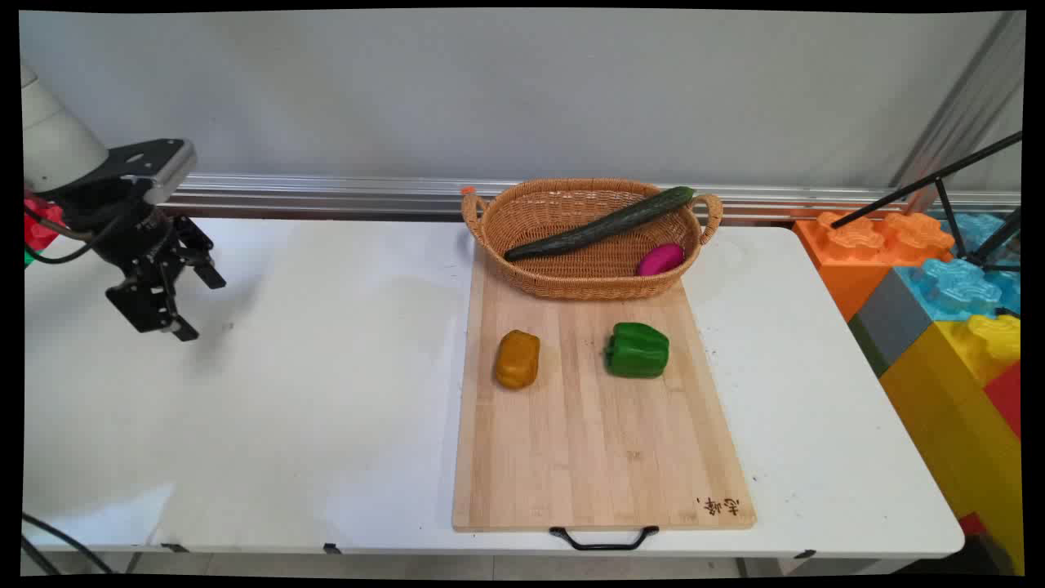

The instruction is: Pick up the potato from the cutting board

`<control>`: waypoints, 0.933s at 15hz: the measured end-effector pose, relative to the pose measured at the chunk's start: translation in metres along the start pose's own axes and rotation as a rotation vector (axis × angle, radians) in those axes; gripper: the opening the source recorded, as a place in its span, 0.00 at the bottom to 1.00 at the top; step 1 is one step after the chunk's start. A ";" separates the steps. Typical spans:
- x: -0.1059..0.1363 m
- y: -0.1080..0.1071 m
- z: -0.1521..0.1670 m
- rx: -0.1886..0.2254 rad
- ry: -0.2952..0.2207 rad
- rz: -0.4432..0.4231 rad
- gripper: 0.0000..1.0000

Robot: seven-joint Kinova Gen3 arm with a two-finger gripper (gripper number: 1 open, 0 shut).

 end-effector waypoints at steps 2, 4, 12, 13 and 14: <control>0.013 0.005 0.003 -0.007 0.026 -0.009 1.00; 0.035 0.010 0.004 -0.005 0.059 -0.019 1.00; 0.139 0.024 0.002 0.023 0.117 -0.079 1.00; 0.153 0.027 0.002 0.023 0.120 -0.089 1.00; 0.168 0.031 0.004 0.023 0.123 -0.102 1.00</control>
